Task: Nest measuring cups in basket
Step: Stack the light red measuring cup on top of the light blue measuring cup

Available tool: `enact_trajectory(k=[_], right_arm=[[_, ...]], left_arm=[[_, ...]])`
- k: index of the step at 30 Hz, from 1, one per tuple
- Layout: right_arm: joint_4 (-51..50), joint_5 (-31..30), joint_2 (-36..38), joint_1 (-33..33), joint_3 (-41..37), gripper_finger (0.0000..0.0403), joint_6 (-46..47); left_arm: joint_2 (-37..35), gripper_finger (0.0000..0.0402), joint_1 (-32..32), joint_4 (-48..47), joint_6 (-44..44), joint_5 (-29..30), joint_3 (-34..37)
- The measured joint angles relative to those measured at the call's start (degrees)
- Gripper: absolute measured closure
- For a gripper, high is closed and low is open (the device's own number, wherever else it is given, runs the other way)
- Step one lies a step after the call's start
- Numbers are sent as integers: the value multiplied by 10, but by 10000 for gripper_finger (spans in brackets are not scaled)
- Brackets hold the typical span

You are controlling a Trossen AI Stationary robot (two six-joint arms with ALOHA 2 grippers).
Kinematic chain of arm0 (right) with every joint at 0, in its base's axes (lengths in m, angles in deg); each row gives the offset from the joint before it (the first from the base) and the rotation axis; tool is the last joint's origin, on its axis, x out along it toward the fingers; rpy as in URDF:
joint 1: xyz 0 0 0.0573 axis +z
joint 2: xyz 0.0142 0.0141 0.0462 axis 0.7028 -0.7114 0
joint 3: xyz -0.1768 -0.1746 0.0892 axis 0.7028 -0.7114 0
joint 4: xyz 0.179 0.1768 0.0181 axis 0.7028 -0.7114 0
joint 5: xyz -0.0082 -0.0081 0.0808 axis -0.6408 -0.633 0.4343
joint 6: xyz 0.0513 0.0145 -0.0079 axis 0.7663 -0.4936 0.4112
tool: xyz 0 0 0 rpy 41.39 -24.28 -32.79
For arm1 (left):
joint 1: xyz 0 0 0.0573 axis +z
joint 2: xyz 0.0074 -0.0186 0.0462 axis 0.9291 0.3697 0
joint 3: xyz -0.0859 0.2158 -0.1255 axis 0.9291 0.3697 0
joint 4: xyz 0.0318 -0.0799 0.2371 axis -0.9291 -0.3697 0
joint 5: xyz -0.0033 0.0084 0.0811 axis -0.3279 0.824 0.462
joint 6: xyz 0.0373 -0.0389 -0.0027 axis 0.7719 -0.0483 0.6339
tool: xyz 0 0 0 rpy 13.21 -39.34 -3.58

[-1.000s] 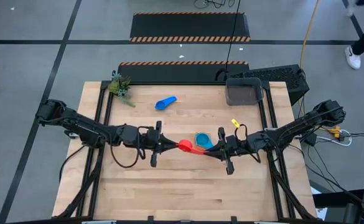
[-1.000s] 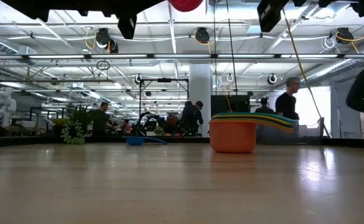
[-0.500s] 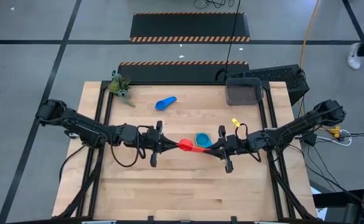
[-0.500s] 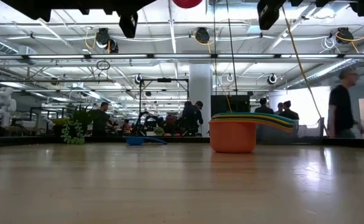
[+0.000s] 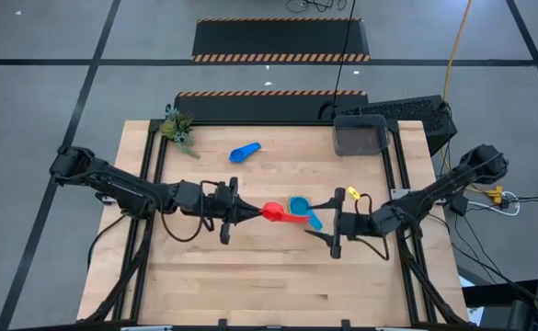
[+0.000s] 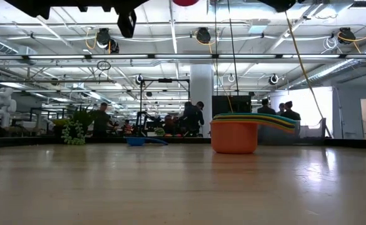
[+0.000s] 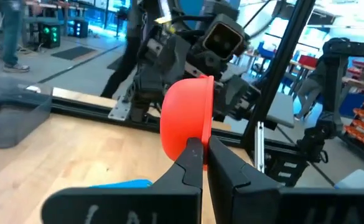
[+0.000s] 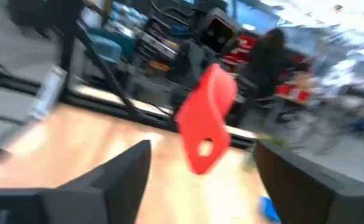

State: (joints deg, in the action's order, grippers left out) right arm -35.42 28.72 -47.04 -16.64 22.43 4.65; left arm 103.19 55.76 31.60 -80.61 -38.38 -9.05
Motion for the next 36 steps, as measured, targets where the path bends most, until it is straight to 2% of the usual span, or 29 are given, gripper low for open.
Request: enact_trajectory(k=[6,10,13,17,22,26,30,36], right_arm=[[-20,-126,0,46,0,63,-153],[-32,-211,0,82,0,59,-294],[-47,-243,0,110,0,67,-426],[-62,-245,-6,128,0,75,-603],[-62,-243,-25,132,0,77,-780],[-62,-226,-42,131,0,77,-850],[-51,-205,-65,122,0,77,-925],[59,-195,-107,99,0,79,-1046]], left_arm=[[-21,397,13,-16,-31,-1,0],[-41,397,28,-30,-64,-18,0],[-45,397,40,-32,-94,-48,0],[-45,397,64,-37,-173,-94,0],[-46,397,92,-84,-270,-119,0],[-51,392,115,-105,-326,-160,0],[-51,397,129,-118,-347,-185,0],[-50,392,137,-142,-352,-195,0]])
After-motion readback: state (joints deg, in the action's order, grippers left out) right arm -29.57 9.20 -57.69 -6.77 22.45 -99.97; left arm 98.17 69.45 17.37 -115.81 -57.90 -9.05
